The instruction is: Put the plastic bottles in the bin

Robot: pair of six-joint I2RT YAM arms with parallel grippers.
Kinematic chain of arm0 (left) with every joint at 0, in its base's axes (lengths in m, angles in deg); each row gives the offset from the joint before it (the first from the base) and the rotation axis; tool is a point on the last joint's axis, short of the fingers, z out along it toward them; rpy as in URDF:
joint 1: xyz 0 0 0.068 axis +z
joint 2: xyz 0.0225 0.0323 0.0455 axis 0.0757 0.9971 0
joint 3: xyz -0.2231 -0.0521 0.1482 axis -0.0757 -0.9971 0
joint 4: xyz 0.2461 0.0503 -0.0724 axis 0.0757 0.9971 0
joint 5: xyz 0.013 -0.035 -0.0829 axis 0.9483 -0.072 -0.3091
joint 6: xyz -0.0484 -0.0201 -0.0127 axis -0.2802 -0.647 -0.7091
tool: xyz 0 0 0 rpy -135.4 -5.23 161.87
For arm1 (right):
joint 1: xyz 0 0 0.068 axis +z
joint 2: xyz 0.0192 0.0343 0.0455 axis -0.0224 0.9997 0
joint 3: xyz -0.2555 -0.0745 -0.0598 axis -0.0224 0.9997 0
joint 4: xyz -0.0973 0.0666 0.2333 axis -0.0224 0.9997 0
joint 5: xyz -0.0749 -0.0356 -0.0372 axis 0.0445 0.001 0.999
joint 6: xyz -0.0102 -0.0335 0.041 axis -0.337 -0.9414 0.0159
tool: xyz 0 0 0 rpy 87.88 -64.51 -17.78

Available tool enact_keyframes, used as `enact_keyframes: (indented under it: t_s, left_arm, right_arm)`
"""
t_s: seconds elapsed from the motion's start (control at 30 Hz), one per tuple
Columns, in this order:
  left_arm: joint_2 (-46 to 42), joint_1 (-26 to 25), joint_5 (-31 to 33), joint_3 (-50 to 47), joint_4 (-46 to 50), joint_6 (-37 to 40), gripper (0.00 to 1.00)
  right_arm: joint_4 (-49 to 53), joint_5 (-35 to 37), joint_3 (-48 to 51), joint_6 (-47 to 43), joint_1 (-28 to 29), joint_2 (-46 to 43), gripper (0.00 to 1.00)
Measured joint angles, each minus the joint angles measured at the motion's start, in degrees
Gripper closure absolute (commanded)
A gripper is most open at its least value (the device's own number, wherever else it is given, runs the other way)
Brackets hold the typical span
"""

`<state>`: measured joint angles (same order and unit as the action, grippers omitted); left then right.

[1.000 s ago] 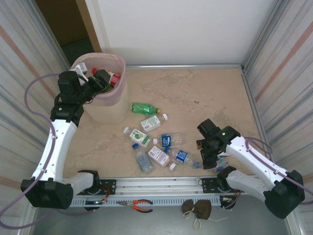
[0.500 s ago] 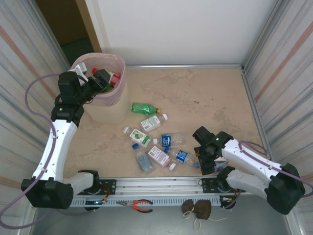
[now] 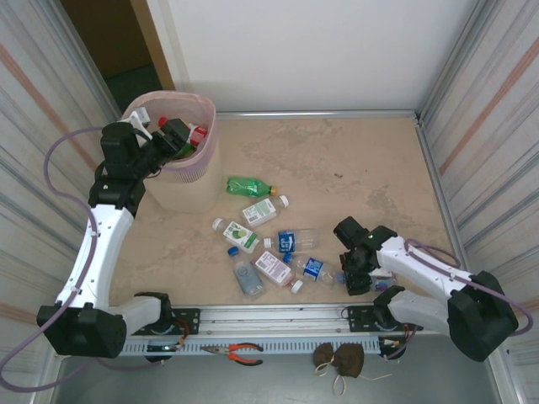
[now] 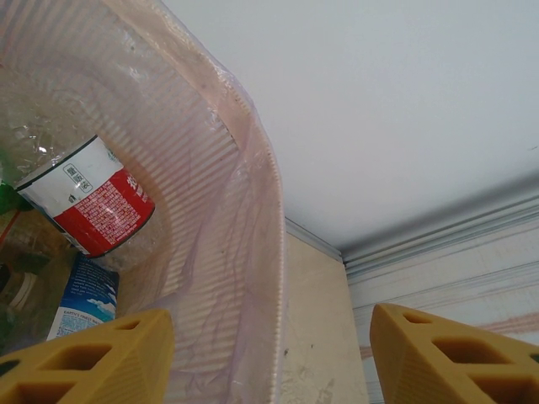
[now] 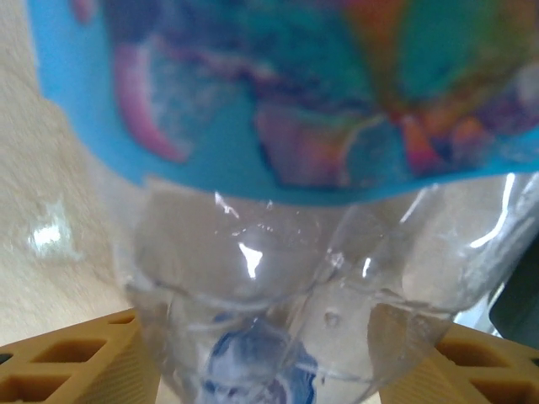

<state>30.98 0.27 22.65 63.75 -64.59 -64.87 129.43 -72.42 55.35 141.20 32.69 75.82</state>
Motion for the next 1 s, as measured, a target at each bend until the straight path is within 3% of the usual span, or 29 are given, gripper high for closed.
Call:
enact_keyframes:
  t_s: [0.27,0.5,0.6,0.73,1.0]
  left_arm:
    - [0.6,0.0,0.0,0.0,0.0,0.0,0.38]
    - [1.1,0.0,0.0,0.0,0.3,0.0,0.39]
    - [1.2,0.0,0.0,0.2,0.5,0.0,0.39]
    - [1.4,0.0,0.0,0.6,0.9,0.0,0.39]
    - [1.4,0.0,0.0,0.8,1.2,0.0,0.4]
  right_arm:
    - [-0.1,2.0,-3.1,-2.6,-4.9,6.0,0.46]
    - [-1.7,2.6,-9.4,-16.8,-9.6,16.0,0.58]
    - [-1.9,2.8,-12.5,-23.0,-10.0,20.0,0.57]
    - [-2.1,3.5,-14.6,-28.3,-9.8,22.1,0.48]
    - [-3.2,3.1,-14.4,-29.4,-6.7,22.2,0.5]
